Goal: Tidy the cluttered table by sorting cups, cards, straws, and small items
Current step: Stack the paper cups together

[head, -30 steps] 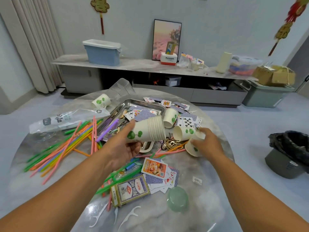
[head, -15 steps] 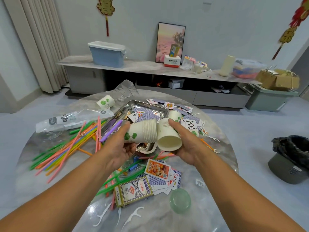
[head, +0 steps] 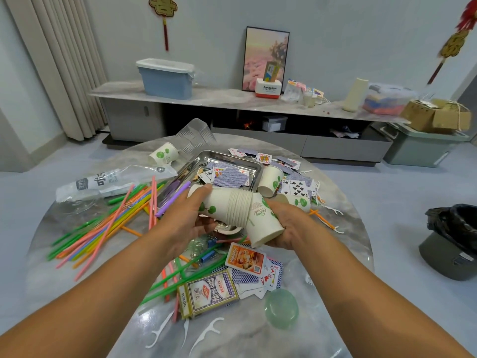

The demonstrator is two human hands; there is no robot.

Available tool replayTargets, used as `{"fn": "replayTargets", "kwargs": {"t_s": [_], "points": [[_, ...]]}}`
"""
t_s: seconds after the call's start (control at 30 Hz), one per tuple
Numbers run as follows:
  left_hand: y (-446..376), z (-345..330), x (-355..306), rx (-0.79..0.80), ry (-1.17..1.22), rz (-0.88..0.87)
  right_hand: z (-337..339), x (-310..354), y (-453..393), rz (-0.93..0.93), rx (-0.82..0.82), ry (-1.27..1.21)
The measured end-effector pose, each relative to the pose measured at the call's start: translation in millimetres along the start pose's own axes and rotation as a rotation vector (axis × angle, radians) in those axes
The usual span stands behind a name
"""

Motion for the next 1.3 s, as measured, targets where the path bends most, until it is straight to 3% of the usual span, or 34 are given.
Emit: {"fn": "replayTargets", "kwargs": {"t_s": [0.1,0.2,0.3,0.37,0.43,0.53,0.6,0.73,0.97,1.07,1.13,1.23,1.3], "points": [[0,1,-5,0.018,-0.090,-0.041,4,-1,-8,-0.003,-0.036,-0.202],[5,-10,-1,0.099,-0.168,-0.019,12,12,-15,0.112,-0.092,-0.506],[15,-31,13,0.195,-0.050,0.078,9,28,-12,0.286,-0.119,-0.591],[15,-33,19,0.167,0.051,0.120,5,41,-9,0.412,-0.083,-0.573],[11,-25,18,0.088,0.157,0.138,14,55,-7,0.552,-0.173,-0.323],[6,-8,19,-0.002,0.287,0.191,44,75,-11,0.754,-0.544,0.534],[5,0,23,-0.036,0.319,0.229,63,72,-26,0.717,-0.645,0.856],[3,5,27,-0.048,0.319,0.245,83,54,-54,0.610,-0.624,1.071],[-4,14,25,-0.092,0.342,0.247,74,84,-32,0.749,-0.837,1.078],[-5,19,24,-0.133,0.364,0.249,37,98,-11,0.983,-0.800,1.092],[-7,21,22,-0.156,0.386,0.245,16,99,-2,1.134,-0.633,0.946],[-9,26,19,-0.191,0.408,0.232,-7,97,-3,1.052,-0.262,0.568],[-11,31,18,-0.213,0.412,0.219,-15,96,-5,0.940,-0.163,0.451]]}}
Point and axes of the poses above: each hand's wrist, its own y-axis away from the middle knuckle, its own z-axis out of the back of the hand, x = y × z, the point moved 8 cm from there along -y, towards the middle knuckle
